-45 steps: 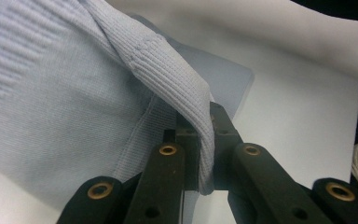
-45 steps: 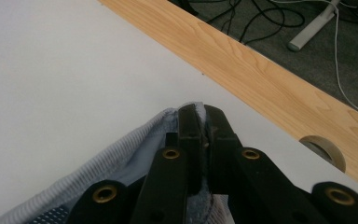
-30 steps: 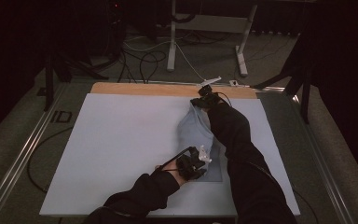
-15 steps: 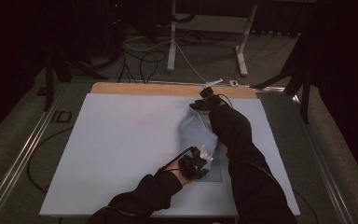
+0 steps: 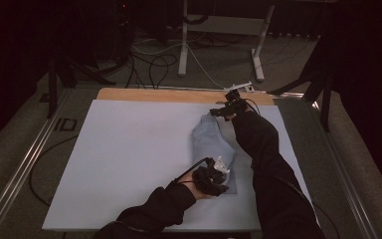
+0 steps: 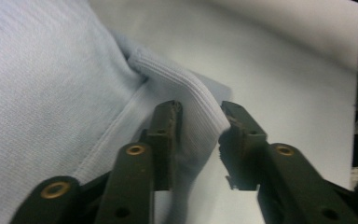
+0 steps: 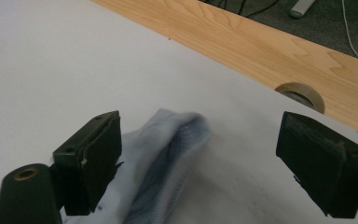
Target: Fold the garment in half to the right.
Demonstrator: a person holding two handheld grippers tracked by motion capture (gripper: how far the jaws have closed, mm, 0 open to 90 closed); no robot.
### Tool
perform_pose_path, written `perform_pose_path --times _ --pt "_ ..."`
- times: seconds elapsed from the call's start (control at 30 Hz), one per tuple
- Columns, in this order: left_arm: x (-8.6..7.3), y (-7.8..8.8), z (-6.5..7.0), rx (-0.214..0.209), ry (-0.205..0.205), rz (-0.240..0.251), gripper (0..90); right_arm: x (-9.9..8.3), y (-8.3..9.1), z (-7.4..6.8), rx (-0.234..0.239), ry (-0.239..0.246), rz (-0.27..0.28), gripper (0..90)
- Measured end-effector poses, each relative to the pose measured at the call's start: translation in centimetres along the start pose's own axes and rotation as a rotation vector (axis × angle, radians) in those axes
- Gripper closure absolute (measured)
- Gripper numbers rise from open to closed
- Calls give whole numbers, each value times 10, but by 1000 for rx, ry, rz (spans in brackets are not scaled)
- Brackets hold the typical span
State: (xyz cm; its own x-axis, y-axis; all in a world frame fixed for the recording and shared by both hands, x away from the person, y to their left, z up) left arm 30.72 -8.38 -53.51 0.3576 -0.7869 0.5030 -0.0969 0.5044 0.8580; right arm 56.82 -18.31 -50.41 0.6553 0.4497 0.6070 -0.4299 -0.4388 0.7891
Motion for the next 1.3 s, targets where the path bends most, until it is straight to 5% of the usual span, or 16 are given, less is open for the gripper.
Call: perform_pose_path --times 0.13,0.43,0.7,1.1,1.3 --pt "2 5 4 -27 -12 21 583 -4 5 -1 -2 9 -7 104" --pt "-1 20 5 -53 9 74 229 -8 11 -4 -17 28 -15 92" --pt "-13 35 2 -24 -22 98 31 -10 19 -12 2 49 -17 92" --pt "-28 56 -5 -5 -34 156 2 -11 20 -29 37 62 -5 92" --pt "-49 70 -16 21 7 175 2 -8 16 -35 36 69 -14 92"
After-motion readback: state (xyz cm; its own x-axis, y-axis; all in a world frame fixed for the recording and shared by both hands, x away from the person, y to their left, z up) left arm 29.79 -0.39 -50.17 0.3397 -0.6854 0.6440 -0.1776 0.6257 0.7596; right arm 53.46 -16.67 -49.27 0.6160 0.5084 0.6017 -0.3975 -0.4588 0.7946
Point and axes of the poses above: each handheld gripper's, and its own axes: y roughly backward along the jaws, x roughly out of its top, z roughly to its right, the point moved 5 cm from there along -y, roughly forward along the jaws, and after that the axes turned 10 degrees about -z, right-handed, at the moved point
